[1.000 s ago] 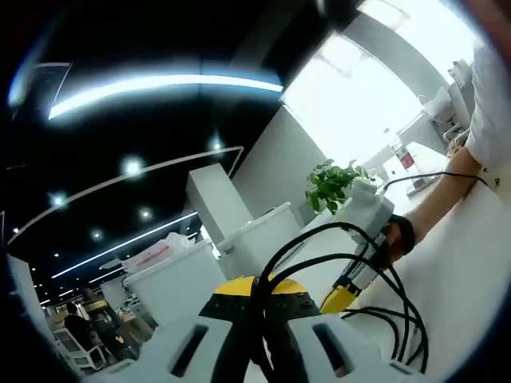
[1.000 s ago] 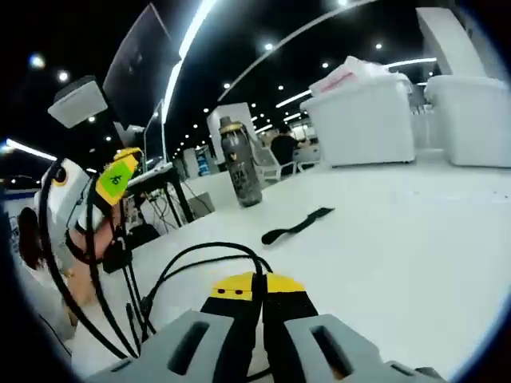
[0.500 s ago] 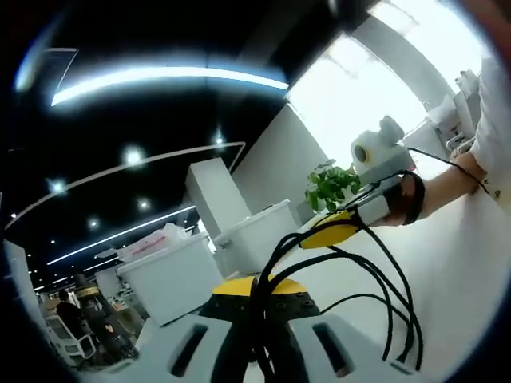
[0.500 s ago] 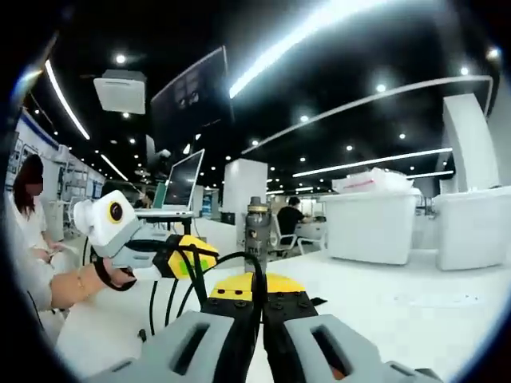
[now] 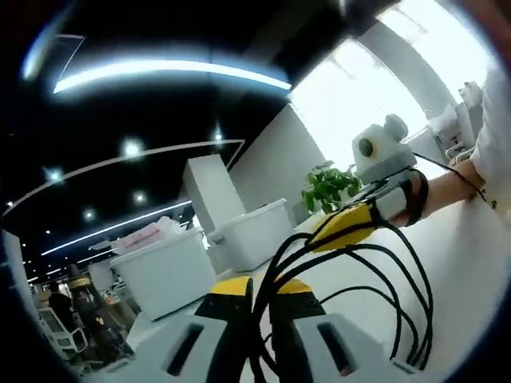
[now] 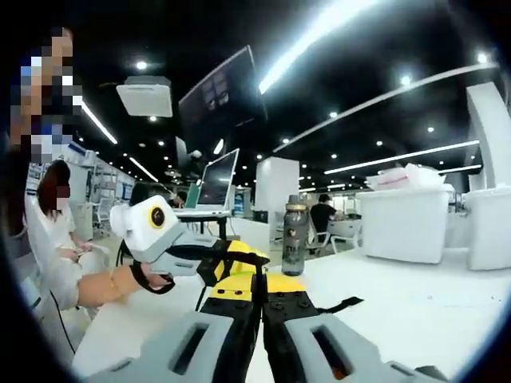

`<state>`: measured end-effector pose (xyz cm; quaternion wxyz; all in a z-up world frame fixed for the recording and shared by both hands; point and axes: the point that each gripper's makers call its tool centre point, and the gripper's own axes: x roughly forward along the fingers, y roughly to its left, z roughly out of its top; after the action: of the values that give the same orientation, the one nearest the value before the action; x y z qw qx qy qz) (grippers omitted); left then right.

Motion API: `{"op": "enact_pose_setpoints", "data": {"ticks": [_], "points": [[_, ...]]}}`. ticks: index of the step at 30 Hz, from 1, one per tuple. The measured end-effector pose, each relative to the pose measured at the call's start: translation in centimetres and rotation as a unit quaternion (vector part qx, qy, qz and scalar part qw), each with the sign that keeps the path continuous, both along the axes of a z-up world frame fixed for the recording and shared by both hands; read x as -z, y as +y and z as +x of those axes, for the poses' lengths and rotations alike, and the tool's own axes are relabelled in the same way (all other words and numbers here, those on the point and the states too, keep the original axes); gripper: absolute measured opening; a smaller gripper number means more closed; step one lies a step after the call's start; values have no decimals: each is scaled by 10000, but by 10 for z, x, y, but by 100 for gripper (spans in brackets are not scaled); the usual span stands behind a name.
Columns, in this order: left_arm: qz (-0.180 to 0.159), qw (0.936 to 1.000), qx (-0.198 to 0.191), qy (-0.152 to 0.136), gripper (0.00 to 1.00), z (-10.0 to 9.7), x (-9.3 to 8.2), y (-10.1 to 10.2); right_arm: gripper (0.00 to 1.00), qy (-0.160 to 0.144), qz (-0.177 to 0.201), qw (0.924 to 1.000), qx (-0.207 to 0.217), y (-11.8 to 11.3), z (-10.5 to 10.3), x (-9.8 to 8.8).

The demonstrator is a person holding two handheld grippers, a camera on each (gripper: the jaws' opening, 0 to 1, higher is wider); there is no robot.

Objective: Coil the Type-C to USB data cable on the desktop and secure it with Velcro straps.

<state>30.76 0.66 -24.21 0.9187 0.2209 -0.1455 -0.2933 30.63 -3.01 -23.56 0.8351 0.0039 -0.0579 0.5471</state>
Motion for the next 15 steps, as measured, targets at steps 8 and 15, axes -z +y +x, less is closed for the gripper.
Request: {"op": "enact_pose_setpoints", "data": {"ticks": [8,15], "points": [[195,9988,-432,122,5,8,4,10,8,881,1006,9894,573,-46,42,-16],[-76,9985,-533,-137,5,1,-15,21,23,1840,-420,9729,1333,-62,86,78]]}}
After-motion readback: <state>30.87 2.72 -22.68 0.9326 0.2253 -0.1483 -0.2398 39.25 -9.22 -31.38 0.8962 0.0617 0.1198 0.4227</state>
